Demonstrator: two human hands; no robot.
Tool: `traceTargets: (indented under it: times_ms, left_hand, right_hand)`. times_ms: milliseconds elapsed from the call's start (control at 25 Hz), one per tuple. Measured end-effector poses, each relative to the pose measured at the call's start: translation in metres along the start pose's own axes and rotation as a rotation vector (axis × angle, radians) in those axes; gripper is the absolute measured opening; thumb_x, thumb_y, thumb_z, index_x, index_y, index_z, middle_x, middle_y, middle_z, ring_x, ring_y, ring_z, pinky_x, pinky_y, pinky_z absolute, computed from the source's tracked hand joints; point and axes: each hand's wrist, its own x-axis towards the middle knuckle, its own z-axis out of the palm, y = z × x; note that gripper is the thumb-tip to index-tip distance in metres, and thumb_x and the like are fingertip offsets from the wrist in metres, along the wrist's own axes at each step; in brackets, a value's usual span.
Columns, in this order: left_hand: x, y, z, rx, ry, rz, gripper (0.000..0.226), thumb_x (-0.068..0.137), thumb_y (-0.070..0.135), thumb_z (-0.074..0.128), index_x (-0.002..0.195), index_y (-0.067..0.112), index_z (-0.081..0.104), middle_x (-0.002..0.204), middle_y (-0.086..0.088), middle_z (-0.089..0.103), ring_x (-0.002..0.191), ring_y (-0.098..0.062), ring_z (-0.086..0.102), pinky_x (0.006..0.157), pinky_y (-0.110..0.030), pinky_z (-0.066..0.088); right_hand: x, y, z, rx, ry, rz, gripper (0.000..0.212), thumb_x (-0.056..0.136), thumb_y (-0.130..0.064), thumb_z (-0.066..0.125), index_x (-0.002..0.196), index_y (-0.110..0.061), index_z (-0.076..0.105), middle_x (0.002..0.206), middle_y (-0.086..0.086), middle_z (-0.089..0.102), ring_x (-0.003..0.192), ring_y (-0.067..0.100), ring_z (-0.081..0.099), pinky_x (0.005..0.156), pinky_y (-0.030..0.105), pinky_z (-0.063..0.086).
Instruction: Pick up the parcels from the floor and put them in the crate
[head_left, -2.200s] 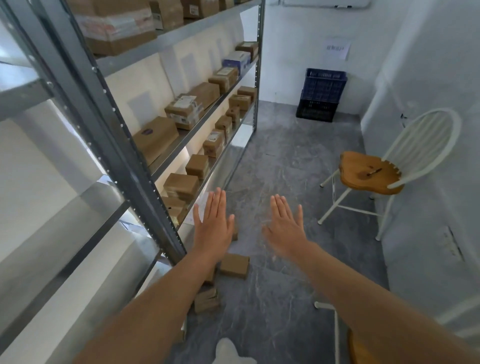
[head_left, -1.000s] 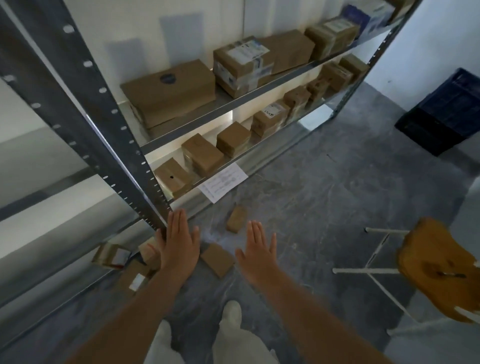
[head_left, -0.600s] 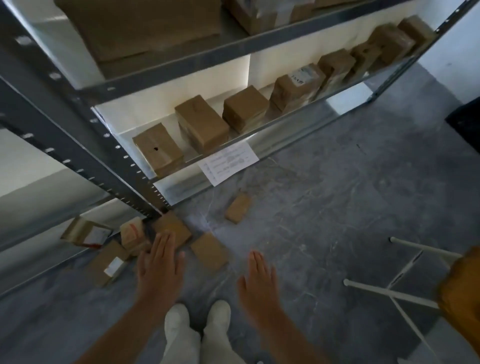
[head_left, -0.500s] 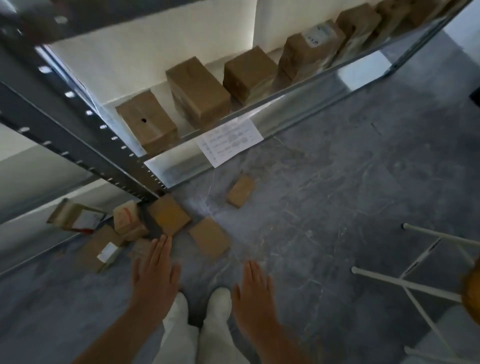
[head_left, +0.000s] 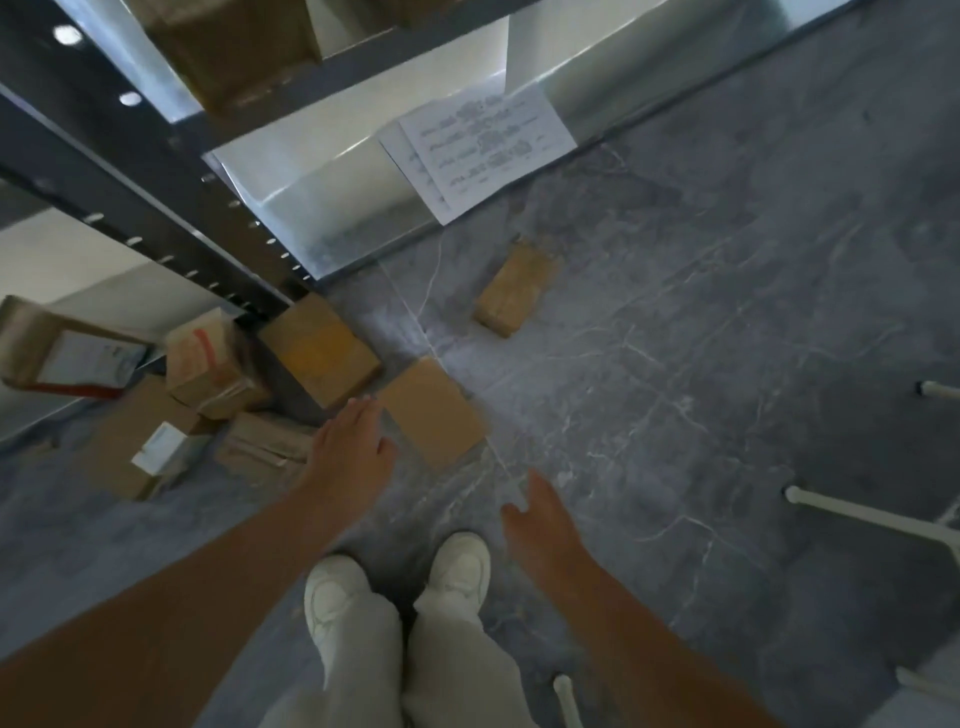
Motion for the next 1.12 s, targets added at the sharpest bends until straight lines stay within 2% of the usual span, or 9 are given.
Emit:
traceTargets:
  times_ms: [80,200,320,480,520,600,720,920,1120]
  left_hand:
    - [0.045,-0.016,0.018,-0.065,-0.066,-0.004,0.058,0.102,0.021,0.038,0.154,0.008,0.017,0.163,-0.007,0.015,0.148,-0.024,0.021,0.116,-0.041,0.027]
    - [0.103,-0.045,0.056,-0.093,-0.128,-0.036,0.061,0.103,0.018,0.041,0.155,0.007,0.012,0.163,-0.012,0.011,0.138,-0.031,0.036,0.105,-0.042,0.037]
    - [0.145,-0.065,0.089,-0.132,-0.123,0.014,0.062,0.099,0.014,0.046,0.153,0.005,0.017,0.157,-0.02,0.025,0.138,-0.037,0.036,0.109,-0.048,0.038]
    - [0.183,-0.069,0.109,-0.37,-0.167,-0.112,0.071,0.096,0.019,0.052,0.155,0.015,0.012,0.158,-0.009,0.021,0.139,-0.031,0.033,0.101,-0.036,0.04]
    - [0.187,-0.066,0.108,-0.458,-0.145,-0.182,0.07,0.095,0.02,0.053,0.154,0.017,0.017,0.155,-0.011,0.026,0.134,-0.031,0.038,0.094,-0.035,0.041]
    - [0.182,-0.056,0.1,-0.661,-0.129,-0.261,0.06,0.093,0.017,0.053,0.149,0.017,0.031,0.145,-0.012,0.039,0.117,-0.028,0.05,0.084,-0.033,0.043]
    - [0.149,-0.039,0.073,-0.826,-0.028,-0.224,0.044,0.091,0.01,0.051,0.135,0.015,0.045,0.126,-0.008,0.054,0.095,-0.017,0.057,0.07,-0.027,0.045]
    - [0.05,0.008,-0.036,-1.165,0.101,-0.367,0.019,0.092,0.021,0.052,0.111,0.024,0.051,0.118,-0.004,0.053,0.107,-0.026,0.054,0.095,-0.048,0.049]
    - [-0.086,0.038,-0.206,-1.562,0.207,-0.349,0.019,0.093,0.024,0.051,0.105,0.015,0.063,0.099,-0.008,0.061,0.085,-0.021,0.059,0.066,-0.033,0.052]
  right_hand:
    - [0.033,-0.01,0.005,0.203,-0.018,0.116,0.064,0.103,-0.022,0.045,0.157,-0.01,0.013,0.148,0.009,0.041,0.127,0.025,0.052,0.096,0.028,0.05]
    - [0.103,-0.02,0.023,0.384,-0.059,0.302,0.053,0.102,-0.019,0.049,0.149,-0.001,0.033,0.145,0.017,0.047,0.13,0.031,0.049,0.104,0.04,0.042]
    - [0.15,-0.023,0.045,0.508,-0.094,0.333,0.022,0.098,-0.014,0.052,0.116,-0.003,0.059,0.113,0.013,0.053,0.104,0.03,0.053,0.095,0.041,0.04]
    - [0.184,-0.022,0.059,0.775,-0.163,0.264,0.015,0.089,-0.004,0.046,0.077,-0.011,0.05,0.08,0.006,0.051,0.07,0.021,0.049,0.067,0.031,0.037]
    - [0.187,-0.023,0.056,0.816,-0.175,0.238,0.015,0.089,-0.002,0.043,0.081,-0.01,0.053,0.08,0.006,0.055,0.068,0.02,0.052,0.065,0.031,0.039]
    - [0.183,-0.027,0.042,0.848,-0.149,0.189,0.03,0.09,0.0,0.041,0.115,-0.01,0.056,0.108,0.007,0.057,0.101,0.025,0.059,0.086,0.039,0.047]
    - [0.147,-0.04,0.016,0.784,-0.049,0.146,0.044,0.102,-0.018,0.042,0.145,-0.025,0.038,0.146,0.001,0.04,0.134,0.029,0.044,0.11,0.049,0.034]
    - [0.02,-0.103,-0.04,0.603,-0.073,0.006,0.05,0.104,-0.042,0.039,0.151,-0.04,0.022,0.156,-0.006,0.03,0.141,0.027,0.035,0.108,0.058,0.034]
    - [-0.163,-0.206,-0.098,0.544,-0.005,-0.217,0.034,0.102,-0.042,0.044,0.135,-0.044,0.036,0.136,-0.01,0.041,0.126,0.024,0.047,0.104,0.059,0.04]
